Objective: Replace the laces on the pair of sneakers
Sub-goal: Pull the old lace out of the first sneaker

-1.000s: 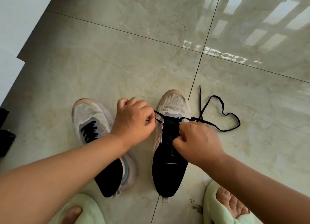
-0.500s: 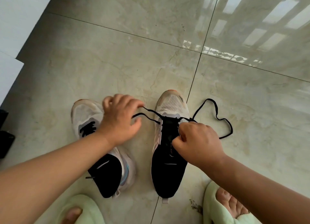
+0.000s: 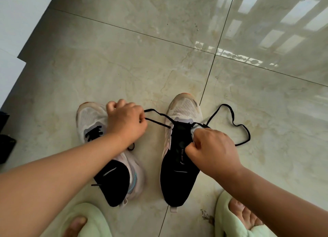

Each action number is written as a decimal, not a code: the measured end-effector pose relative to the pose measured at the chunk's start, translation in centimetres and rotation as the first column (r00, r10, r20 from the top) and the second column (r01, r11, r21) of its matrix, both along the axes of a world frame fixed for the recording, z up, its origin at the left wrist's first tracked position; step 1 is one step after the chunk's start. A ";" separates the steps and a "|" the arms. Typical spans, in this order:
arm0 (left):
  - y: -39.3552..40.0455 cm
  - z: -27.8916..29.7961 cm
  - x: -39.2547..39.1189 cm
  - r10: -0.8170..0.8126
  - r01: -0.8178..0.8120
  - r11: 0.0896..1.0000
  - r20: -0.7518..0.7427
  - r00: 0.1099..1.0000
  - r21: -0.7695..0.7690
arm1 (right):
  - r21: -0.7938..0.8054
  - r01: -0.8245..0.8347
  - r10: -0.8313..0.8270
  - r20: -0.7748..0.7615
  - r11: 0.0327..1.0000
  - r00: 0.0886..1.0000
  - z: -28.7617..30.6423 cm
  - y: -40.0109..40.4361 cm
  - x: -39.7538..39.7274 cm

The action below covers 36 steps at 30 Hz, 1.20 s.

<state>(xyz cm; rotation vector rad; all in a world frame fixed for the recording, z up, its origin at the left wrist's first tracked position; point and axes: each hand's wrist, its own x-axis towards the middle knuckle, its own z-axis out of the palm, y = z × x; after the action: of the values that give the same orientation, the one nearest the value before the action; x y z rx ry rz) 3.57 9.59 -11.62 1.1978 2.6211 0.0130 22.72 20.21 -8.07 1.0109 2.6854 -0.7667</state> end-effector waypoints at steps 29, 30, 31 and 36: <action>0.8 1.6 3.0 0.130 -0.203 0.970 0.420 0.898 0.134 | 0.004 -0.037 0.037 -0.012 0.999 0.999 0.1 0.1 -0.3; 1.0 1.7 3.0 0.085 -0.163 0.975 0.422 0.903 0.152 | 0.006 -0.045 0.045 -0.008 0.999 0.999 0.1 0.1 -0.3; 1.2 1.8 3.0 0.019 -0.108 0.978 0.444 0.896 0.177 | 0.007 -0.051 0.051 -0.006 0.999 0.999 0.1 0.1 -0.3; 1.8 2.7 3.7 -0.210 0.066 0.960 0.547 0.810 0.272 | 0.014 -0.061 0.061 0.006 0.998 0.998 0.1 0.1 -0.4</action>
<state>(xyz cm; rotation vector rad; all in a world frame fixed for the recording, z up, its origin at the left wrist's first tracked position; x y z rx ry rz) 7.24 11.40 -8.96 1.2195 2.0318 0.5900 22.35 20.32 -7.99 0.9280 2.7069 -0.7326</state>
